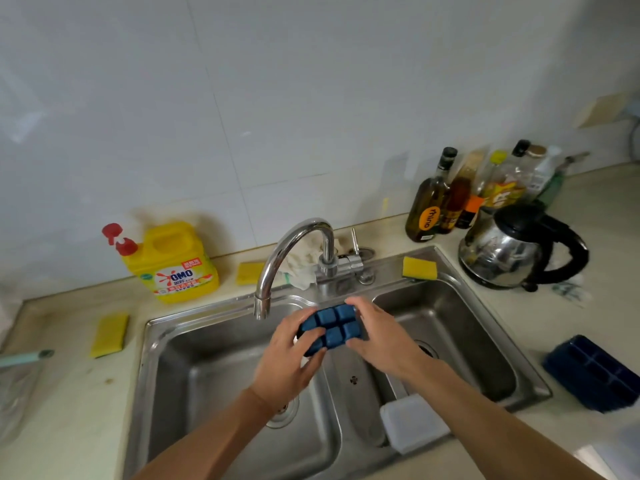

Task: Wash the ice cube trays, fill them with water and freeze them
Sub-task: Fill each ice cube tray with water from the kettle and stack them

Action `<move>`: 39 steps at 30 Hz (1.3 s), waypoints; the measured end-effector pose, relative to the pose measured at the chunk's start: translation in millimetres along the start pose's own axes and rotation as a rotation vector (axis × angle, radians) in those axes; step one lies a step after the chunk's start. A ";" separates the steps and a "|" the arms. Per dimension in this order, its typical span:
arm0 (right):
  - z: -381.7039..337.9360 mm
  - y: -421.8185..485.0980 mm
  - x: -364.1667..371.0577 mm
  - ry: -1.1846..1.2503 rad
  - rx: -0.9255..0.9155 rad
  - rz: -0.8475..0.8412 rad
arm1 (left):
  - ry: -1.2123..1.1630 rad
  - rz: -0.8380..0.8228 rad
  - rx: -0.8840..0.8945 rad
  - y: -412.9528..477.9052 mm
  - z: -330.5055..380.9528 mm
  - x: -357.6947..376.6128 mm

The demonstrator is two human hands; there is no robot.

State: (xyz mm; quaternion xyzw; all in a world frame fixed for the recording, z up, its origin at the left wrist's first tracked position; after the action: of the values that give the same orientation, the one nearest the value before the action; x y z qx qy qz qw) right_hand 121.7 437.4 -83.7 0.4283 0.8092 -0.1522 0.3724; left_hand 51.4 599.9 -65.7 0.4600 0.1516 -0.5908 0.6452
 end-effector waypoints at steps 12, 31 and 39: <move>42.9 -30.2 -61.9 -0.036 -0.089 -0.041 | 0.172 0.016 -0.067 27.1 72.1 41.3; 111.7 -99.7 -107.4 0.081 -0.074 -0.093 | 0.227 -0.075 -0.158 32.0 147.5 111.9; 176.5 -124.1 -134.7 0.312 0.348 -0.180 | 0.218 -0.091 0.025 52.6 155.0 166.7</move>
State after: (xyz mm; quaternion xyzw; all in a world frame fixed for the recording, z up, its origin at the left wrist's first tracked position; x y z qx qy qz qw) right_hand 152.9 186.7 -113.3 0.4306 0.8532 -0.2540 0.1486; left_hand 87.6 369.8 -84.8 0.5223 0.2339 -0.5679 0.5916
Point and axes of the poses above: each hand's wrist, its own y-axis towards the middle knuckle, its own x-axis out of the palm, z = x × y, the point moved 8 cm from there along y, towards the middle knuckle, and after that the axes turned 14 degrees about -x, right-handed, at the moved point
